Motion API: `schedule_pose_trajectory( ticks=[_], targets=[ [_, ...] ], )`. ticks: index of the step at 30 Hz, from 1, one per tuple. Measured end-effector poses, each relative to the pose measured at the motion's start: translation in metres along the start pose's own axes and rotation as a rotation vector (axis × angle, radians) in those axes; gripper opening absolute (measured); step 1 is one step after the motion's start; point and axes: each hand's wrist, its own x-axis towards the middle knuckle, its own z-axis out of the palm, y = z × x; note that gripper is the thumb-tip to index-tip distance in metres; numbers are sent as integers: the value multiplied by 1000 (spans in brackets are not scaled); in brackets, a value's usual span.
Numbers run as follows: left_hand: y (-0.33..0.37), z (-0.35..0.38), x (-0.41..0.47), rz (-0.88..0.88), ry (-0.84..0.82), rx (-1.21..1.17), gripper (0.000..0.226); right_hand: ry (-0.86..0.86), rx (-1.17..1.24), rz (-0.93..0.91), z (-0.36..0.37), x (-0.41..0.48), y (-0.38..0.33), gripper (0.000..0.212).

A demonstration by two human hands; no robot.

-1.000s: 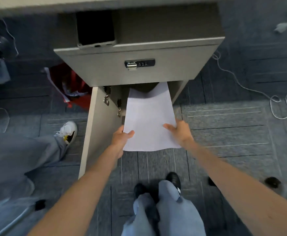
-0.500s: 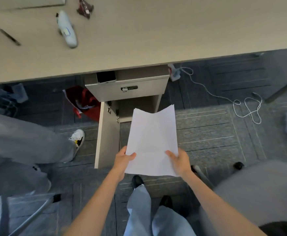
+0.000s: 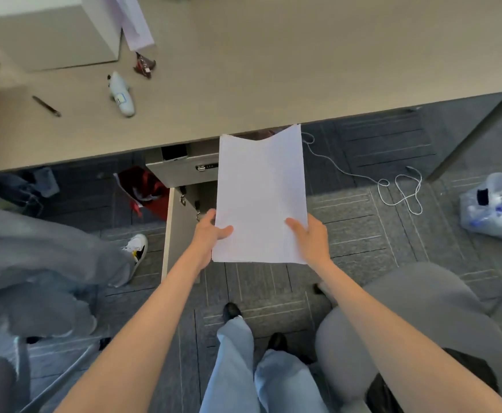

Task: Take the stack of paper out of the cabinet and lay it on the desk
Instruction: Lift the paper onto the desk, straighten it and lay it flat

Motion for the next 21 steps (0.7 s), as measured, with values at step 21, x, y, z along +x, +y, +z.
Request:
schedule_pose_trajectory(
  ticks=[21],
  targets=[
    [251,15,167,87,-191,-53,62,72,174,-43,-23,210,-197,40]
  ],
)
